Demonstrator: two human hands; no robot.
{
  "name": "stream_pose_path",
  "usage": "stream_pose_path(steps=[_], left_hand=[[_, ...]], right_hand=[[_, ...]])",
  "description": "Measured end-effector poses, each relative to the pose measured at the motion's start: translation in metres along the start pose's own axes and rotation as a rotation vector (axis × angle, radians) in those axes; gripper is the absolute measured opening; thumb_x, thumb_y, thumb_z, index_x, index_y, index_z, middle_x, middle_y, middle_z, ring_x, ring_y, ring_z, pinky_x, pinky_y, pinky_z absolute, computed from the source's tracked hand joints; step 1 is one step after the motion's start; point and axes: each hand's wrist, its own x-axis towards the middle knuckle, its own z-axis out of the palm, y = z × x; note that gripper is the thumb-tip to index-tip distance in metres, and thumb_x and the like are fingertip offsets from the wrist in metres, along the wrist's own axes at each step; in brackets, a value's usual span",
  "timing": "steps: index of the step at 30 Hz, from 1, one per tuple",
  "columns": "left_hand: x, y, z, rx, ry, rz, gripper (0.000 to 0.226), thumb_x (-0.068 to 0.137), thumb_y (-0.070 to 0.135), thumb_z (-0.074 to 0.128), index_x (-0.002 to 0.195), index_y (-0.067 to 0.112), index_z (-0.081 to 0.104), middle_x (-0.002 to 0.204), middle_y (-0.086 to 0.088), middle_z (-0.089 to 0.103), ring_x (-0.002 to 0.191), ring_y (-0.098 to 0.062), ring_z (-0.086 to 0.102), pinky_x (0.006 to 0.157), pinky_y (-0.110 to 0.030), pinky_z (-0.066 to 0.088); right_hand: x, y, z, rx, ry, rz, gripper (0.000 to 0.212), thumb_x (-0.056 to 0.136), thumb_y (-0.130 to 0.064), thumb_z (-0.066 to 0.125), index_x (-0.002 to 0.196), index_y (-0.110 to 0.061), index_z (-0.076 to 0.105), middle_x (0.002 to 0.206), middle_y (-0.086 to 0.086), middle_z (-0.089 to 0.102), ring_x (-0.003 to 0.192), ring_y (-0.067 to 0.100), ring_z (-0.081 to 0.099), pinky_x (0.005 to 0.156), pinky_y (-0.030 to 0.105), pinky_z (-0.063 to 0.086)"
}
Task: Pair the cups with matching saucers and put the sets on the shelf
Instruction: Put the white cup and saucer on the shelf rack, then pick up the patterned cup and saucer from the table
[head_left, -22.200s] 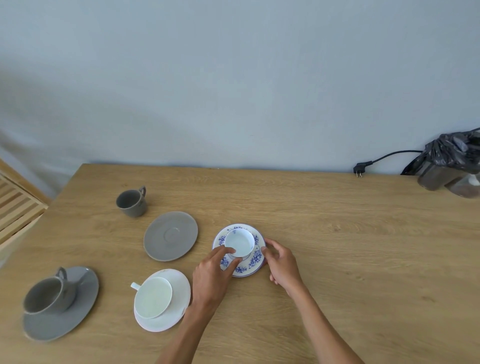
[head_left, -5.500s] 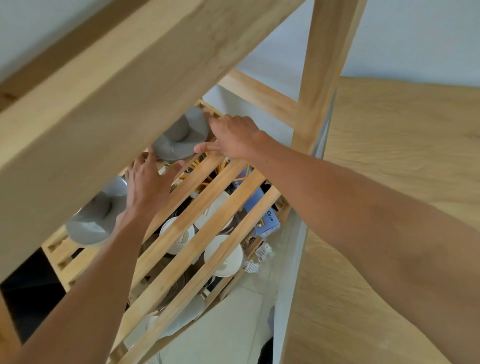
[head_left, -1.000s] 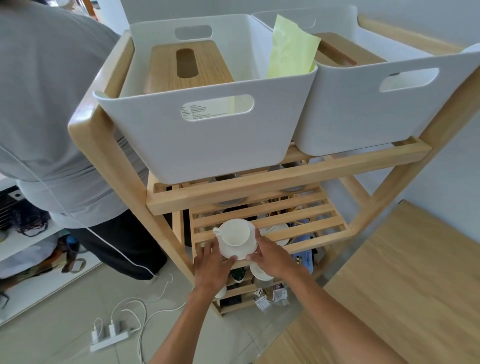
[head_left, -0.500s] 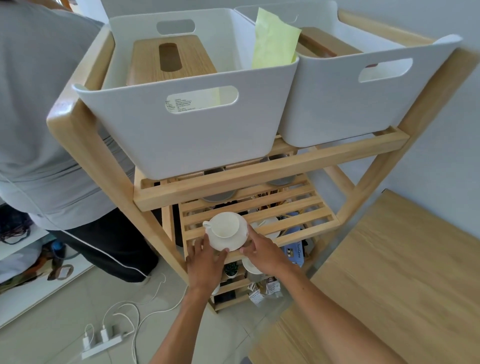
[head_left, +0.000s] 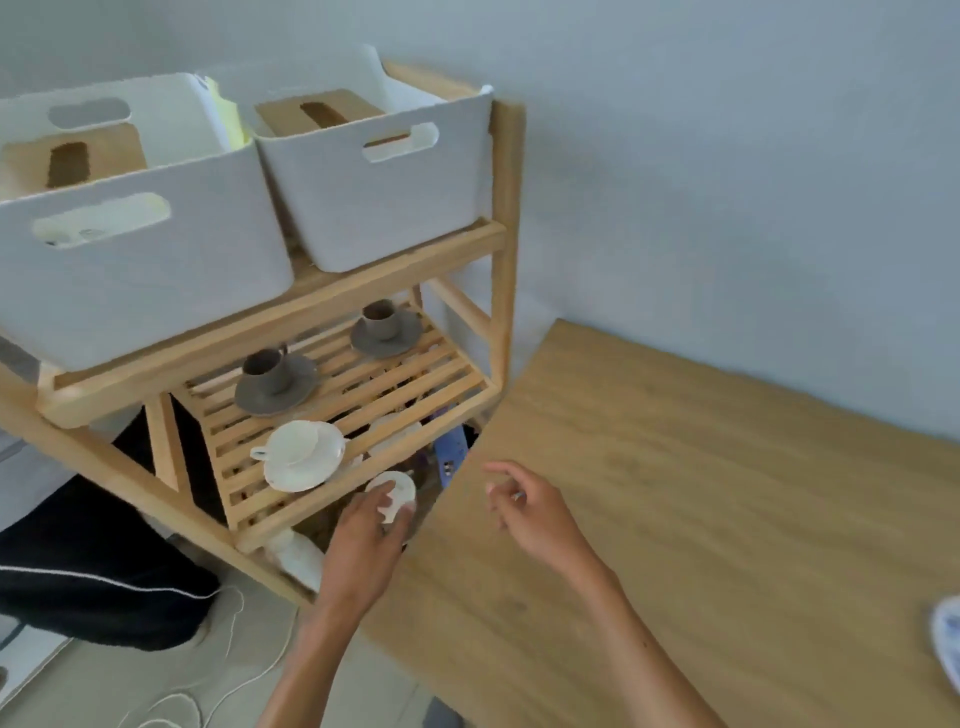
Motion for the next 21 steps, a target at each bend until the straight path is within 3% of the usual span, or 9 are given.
stream_pose_path(steps=[4, 11, 17, 21], left_hand=[[-0.046, 0.073, 0.052, -0.088, -0.104, 0.151, 0.045, 0.093, 0.048, 0.057, 0.133, 0.029, 0.053, 0.109, 0.013, 0.059, 0.097, -0.002, 0.057, 0.082, -0.031, 0.051], [-0.139, 0.167, 0.162, -0.204, -0.358, 0.365, 0.049, 0.092, 0.044, 0.060, 0.137, 0.028, 0.052, 0.110, 0.015, 0.061, 0.097, -0.005, 0.057, 0.081, -0.029, 0.049], [-0.186, 0.223, 0.234, -0.173, -0.479, 0.466, 0.049, 0.093, 0.042, 0.060, 0.139, 0.028, 0.050, 0.115, 0.011, 0.059, 0.099, -0.005, 0.056, 0.085, -0.030, 0.049], [-0.204, 0.248, 0.279, -0.103, -0.547, 0.510, 0.054, 0.094, 0.043, 0.057, 0.142, 0.020, 0.048, 0.116, 0.007, 0.058, 0.105, -0.014, 0.055, 0.088, -0.032, 0.048]], right_hand=[[-0.076, 0.036, -0.074, 0.099, 0.200, 0.015, 0.023, 0.101, -0.021, 0.058, 0.114, -0.038, 0.066, 0.078, -0.001, 0.067, 0.058, 0.003, 0.060, 0.064, 0.023, 0.052], [-0.203, 0.095, -0.173, 0.165, 0.495, 0.092, 0.027, 0.102, -0.024, 0.057, 0.114, -0.048, 0.062, 0.076, -0.007, 0.068, 0.060, 0.005, 0.061, 0.066, 0.023, 0.053], [-0.292, 0.149, -0.237, 0.202, 0.762, 0.194, 0.024, 0.102, -0.020, 0.057, 0.117, -0.036, 0.066, 0.075, -0.004, 0.066, 0.061, 0.009, 0.061, 0.067, 0.030, 0.053], [-0.332, 0.186, -0.271, 0.198, 0.921, 0.318, 0.024, 0.102, -0.018, 0.055, 0.117, -0.032, 0.068, 0.074, -0.003, 0.066, 0.059, 0.009, 0.060, 0.060, 0.023, 0.052]])
